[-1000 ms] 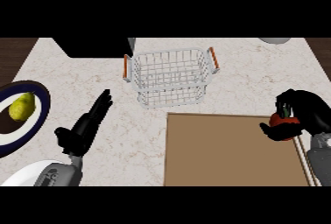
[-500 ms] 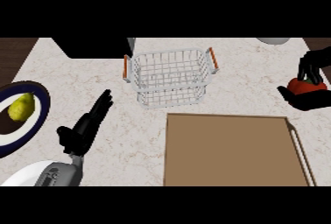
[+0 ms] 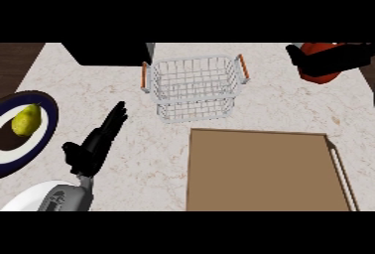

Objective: Pick the bell pepper from the tray and place it in the tiered basket

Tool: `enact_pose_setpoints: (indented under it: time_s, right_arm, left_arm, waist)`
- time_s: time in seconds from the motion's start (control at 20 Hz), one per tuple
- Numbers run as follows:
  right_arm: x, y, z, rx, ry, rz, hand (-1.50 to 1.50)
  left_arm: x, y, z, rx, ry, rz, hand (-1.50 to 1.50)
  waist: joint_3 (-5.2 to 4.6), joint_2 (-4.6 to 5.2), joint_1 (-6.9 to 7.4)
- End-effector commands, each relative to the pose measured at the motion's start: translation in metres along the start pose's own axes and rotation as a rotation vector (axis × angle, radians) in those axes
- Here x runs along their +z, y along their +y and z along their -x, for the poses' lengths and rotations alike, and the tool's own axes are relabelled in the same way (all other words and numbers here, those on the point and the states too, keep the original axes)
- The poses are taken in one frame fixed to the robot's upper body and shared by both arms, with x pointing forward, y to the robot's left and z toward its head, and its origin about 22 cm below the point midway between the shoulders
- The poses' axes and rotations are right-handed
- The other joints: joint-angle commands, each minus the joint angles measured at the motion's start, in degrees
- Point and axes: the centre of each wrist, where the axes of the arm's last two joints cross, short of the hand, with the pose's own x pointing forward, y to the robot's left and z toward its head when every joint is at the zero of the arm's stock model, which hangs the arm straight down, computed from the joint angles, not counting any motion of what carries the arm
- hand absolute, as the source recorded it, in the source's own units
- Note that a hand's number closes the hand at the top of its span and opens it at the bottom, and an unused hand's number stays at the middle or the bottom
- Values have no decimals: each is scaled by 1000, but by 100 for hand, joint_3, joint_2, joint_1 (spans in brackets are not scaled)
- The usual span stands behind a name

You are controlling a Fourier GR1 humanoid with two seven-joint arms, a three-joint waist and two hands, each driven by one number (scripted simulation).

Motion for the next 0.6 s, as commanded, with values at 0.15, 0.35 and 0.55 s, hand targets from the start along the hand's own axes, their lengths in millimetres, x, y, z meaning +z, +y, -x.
enact_pose_setpoints:
  time_s: [0.15, 0.35, 0.55]
  right_arm:
    - [-46, 35, -67, -41, 22, -46, 150]
    - [-77, 63, -81, -17, 29, -79, 150]
    - [-96, 83, -98, -11, 38, -141, 150]
  left_arm:
    - [14, 0, -7, -19, -1, 8, 0]
    - [8, -5, -12, -6, -20, 0, 0]
    - [3, -14, 1, 16, -19, 9, 0]
  waist:
    - [3, 6, 51]
    - [2, 33, 99]
    - [0, 43, 89]
